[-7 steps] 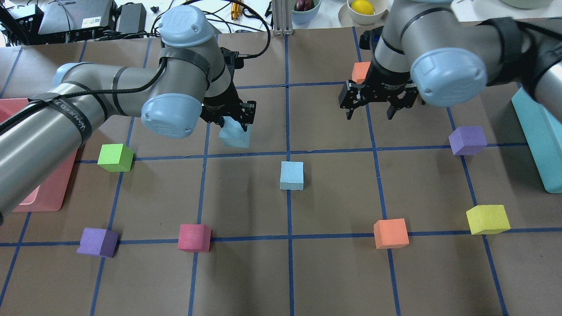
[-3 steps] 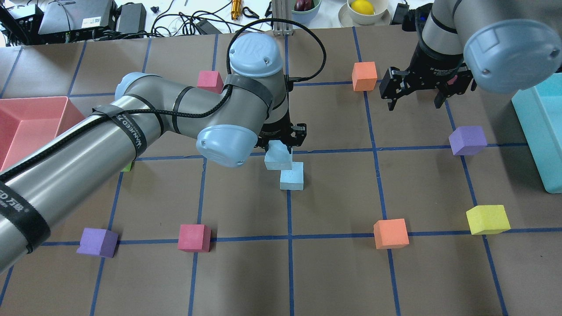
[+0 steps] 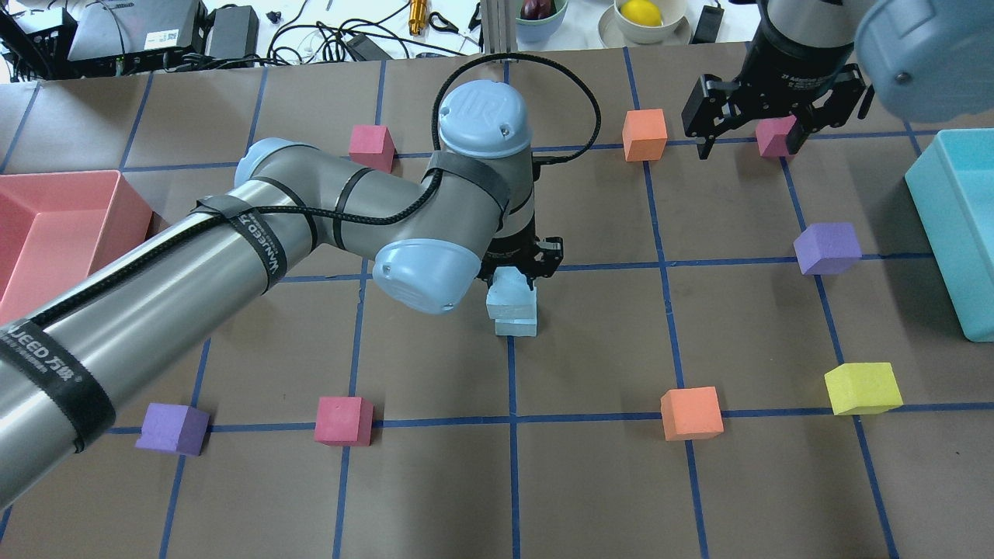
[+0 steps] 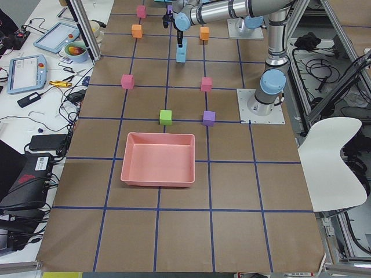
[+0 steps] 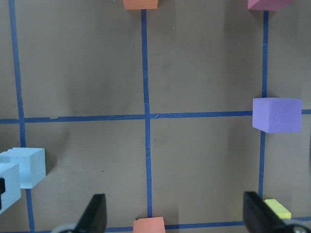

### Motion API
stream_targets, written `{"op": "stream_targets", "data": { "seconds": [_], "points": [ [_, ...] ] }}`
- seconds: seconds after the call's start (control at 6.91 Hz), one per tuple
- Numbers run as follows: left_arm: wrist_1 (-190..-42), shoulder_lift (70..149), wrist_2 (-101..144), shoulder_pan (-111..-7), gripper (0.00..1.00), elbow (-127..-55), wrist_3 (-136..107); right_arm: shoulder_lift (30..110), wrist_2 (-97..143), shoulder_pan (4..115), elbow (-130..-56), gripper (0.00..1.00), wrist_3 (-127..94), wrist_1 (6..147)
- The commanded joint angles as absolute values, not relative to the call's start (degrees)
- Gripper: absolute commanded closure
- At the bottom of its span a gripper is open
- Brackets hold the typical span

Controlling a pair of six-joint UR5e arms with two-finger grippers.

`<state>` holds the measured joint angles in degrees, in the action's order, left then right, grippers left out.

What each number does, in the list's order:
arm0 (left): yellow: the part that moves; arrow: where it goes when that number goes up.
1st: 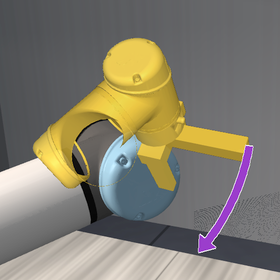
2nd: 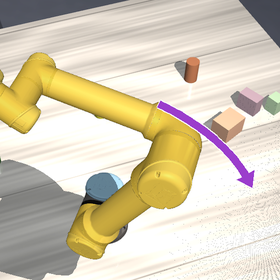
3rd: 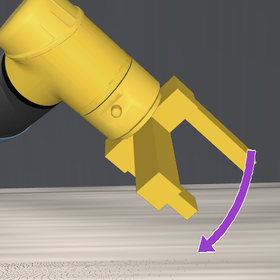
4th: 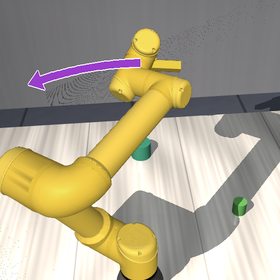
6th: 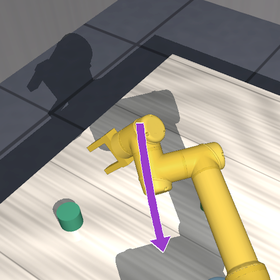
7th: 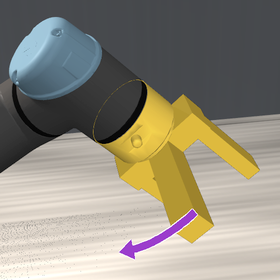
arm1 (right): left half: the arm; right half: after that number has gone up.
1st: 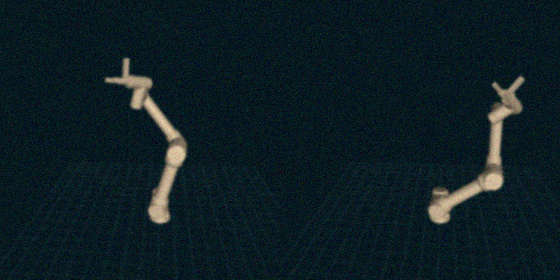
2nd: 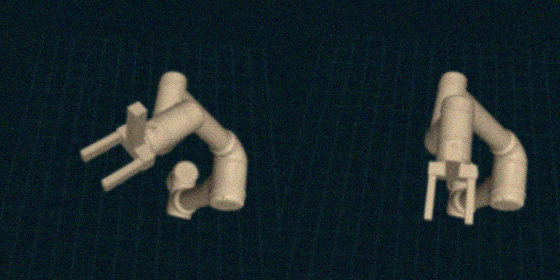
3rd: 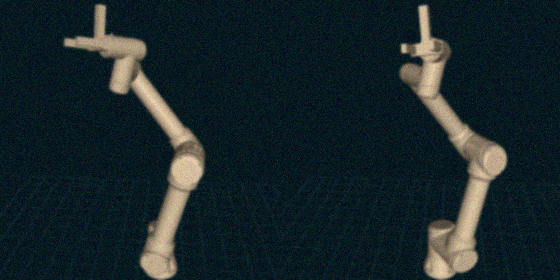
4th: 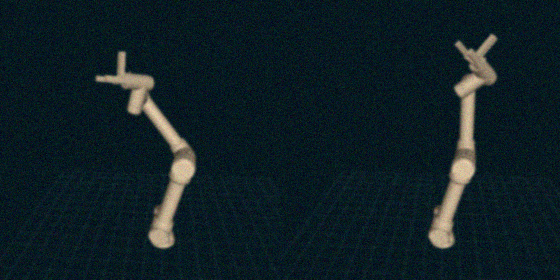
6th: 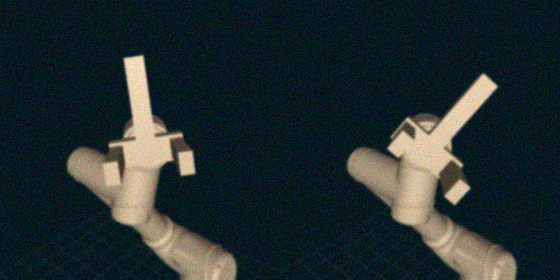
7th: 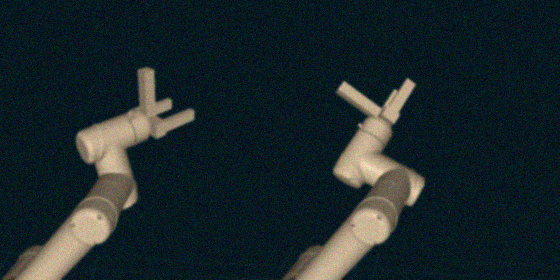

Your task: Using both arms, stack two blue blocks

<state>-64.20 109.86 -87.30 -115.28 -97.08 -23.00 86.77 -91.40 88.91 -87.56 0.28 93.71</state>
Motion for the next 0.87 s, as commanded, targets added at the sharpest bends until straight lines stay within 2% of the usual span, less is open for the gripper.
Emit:
{"op": "stream_targets", "data": {
  "seconds": [0.0, 0.72],
  "points": [
    [-63.63, 111.09, -87.45, -115.93, 0.88, -96.95, -22.51, 87.36, -88.42, 89.03, -86.75, 0.00, 0.26, 92.81],
    [-63.63, 111.62, -88.07, -115.93, 0.87, -96.15, -21.45, 88.24, -89.03, 88.86, -87.36, 0.00, 0.26, 92.46]
  ]
}}
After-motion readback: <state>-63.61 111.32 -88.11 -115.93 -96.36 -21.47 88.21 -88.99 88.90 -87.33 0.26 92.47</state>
